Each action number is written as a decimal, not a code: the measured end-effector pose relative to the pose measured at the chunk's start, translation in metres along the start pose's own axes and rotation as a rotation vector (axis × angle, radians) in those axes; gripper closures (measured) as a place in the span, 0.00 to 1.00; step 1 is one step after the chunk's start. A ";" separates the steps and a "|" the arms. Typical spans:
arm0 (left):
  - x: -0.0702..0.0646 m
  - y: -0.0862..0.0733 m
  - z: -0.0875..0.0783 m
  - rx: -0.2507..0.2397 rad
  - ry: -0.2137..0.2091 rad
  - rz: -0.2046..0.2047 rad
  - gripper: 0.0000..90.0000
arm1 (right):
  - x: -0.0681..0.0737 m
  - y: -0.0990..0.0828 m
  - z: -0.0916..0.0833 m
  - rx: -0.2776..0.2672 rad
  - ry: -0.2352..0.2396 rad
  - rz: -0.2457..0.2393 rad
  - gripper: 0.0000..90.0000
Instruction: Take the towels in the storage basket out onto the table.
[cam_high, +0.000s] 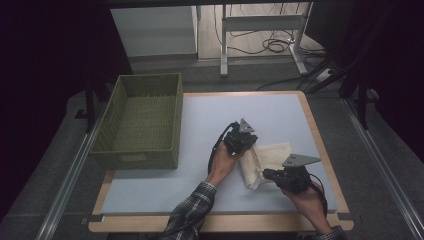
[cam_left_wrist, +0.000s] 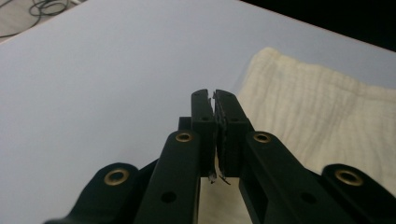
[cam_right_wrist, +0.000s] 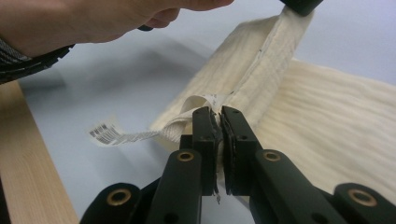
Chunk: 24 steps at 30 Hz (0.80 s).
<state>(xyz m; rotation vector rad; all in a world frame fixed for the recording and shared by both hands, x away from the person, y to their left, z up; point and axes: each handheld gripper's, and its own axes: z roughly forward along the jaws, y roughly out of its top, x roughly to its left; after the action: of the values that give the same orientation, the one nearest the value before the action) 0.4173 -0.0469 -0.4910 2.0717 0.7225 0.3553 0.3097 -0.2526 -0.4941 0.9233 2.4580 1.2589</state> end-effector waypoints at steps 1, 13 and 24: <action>-0.001 0.002 0.003 -0.001 -0.009 -0.001 0.97 | -0.003 -0.002 -0.003 -0.005 -0.003 0.008 0.94; -0.022 0.033 0.037 -0.005 -0.059 0.039 0.97 | -0.026 -0.017 -0.035 -0.018 -0.083 0.047 0.94; -0.032 0.044 0.067 0.043 -0.067 0.064 0.97 | -0.042 -0.032 -0.039 0.002 -0.126 0.082 0.94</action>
<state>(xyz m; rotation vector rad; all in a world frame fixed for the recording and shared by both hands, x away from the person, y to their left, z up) 0.4418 -0.1298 -0.4920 2.1402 0.6295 0.3072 0.3107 -0.3176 -0.4991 1.0800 2.3468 1.1853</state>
